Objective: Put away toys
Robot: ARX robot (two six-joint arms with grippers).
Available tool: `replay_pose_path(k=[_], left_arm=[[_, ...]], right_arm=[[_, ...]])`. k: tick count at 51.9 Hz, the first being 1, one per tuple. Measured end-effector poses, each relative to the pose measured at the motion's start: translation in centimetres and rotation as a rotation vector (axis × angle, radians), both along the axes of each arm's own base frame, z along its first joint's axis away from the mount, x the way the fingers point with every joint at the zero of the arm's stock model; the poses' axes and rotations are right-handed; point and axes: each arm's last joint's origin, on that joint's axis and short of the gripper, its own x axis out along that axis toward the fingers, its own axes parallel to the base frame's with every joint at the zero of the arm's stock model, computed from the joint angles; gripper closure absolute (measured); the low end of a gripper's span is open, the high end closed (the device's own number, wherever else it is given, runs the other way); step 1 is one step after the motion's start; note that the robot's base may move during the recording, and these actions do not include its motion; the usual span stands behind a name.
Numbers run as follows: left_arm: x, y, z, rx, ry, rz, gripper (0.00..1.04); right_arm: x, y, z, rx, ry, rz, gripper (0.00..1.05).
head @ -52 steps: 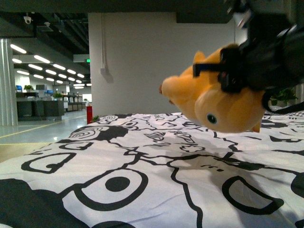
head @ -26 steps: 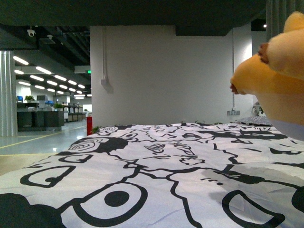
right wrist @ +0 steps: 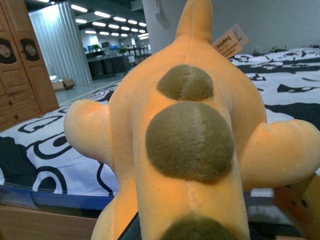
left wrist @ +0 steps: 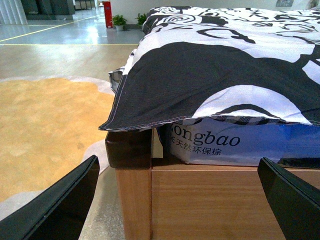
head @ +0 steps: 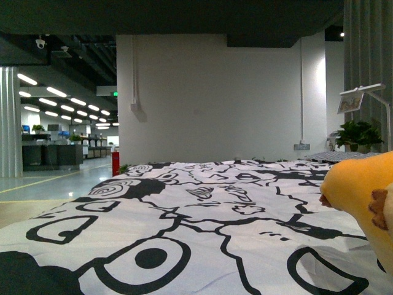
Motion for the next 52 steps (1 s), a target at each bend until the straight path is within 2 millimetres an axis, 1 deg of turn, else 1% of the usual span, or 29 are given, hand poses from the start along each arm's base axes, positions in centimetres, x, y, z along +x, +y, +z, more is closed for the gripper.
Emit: replay_pose_path(k=[5, 12, 52], left_arm=[[0.0, 0.0, 0.0, 0.000, 0.000, 0.000, 0.06], [0.0, 0.0, 0.0, 0.000, 0.000, 0.002, 0.06], [0.0, 0.0, 0.0, 0.000, 0.000, 0.001, 0.06]], right_arm=[[-0.1, 0.4, -1.0, -0.043, -0.028, -0.030, 0.97], [0.0, 0.4, -1.3, -0.057, -0.023, -0.050, 0.97], [-0.1, 0.4, -1.2, -0.063, -0.030, -0.055, 0.97]])
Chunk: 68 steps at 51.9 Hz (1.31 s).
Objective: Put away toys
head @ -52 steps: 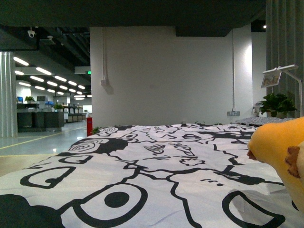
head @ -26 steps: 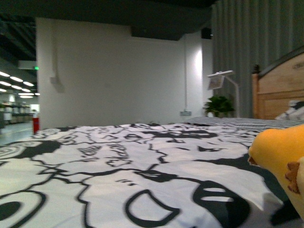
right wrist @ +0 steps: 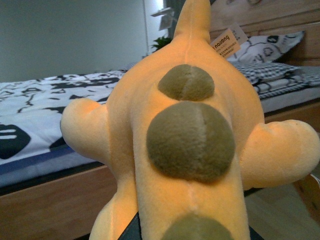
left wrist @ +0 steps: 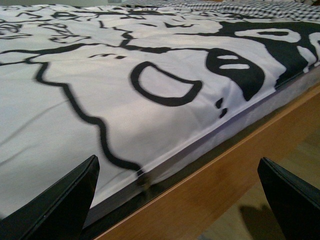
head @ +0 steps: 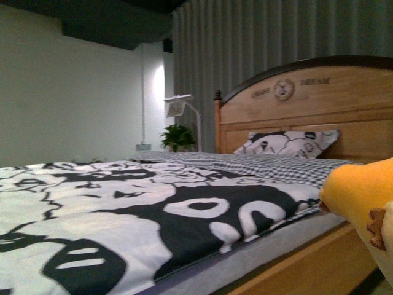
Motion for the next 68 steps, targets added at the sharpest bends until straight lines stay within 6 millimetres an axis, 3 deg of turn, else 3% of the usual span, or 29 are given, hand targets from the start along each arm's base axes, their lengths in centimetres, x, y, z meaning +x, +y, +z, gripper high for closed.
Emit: replay_pose_path(k=[68], left_arm=[[0.00, 0.01, -0.01, 0.000, 0.001, 0.000, 0.06]], right_arm=[[-0.01, 0.02, -0.01, -0.003, -0.001, 0.005, 0.97]])
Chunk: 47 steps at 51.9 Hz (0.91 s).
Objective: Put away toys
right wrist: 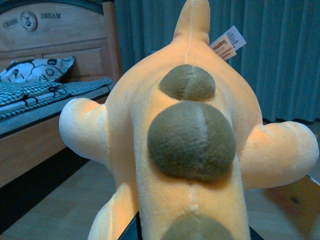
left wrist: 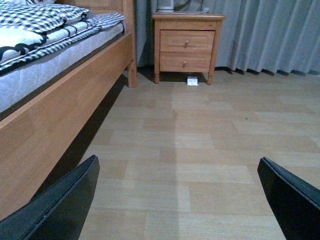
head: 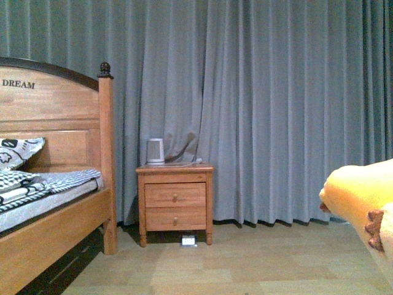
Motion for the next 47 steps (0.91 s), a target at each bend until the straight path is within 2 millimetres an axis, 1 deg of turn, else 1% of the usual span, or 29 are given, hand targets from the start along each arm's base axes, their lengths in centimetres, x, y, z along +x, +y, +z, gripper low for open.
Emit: replay_pose_path(k=[47], left_arm=[[0.00, 0.00, 0.00, 0.000, 0.000, 0.000, 0.06]], right_arm=[[0.01, -0.01, 0.00, 0.000, 0.000, -0.002, 0.97]])
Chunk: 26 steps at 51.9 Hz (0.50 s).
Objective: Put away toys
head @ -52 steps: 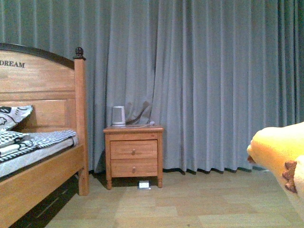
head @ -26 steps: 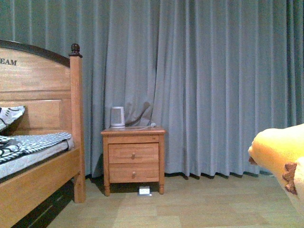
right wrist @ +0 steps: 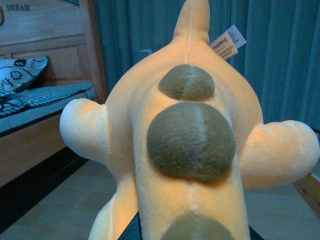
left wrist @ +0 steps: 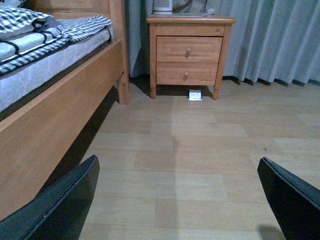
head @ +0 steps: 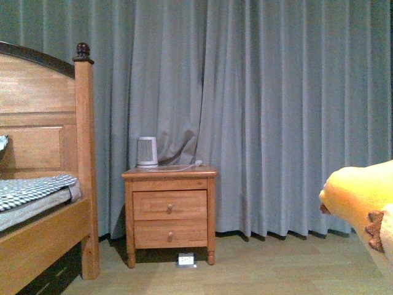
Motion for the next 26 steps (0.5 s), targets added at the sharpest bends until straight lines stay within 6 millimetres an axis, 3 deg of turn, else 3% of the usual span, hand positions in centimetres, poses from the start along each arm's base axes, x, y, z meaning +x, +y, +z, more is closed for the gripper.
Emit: replay_pose_path(k=[26], left_arm=[[0.00, 0.00, 0.00, 0.000, 0.000, 0.000, 0.06]], right_arm=[[0.00, 0.00, 0.00, 0.000, 0.000, 0.000, 0.97]])
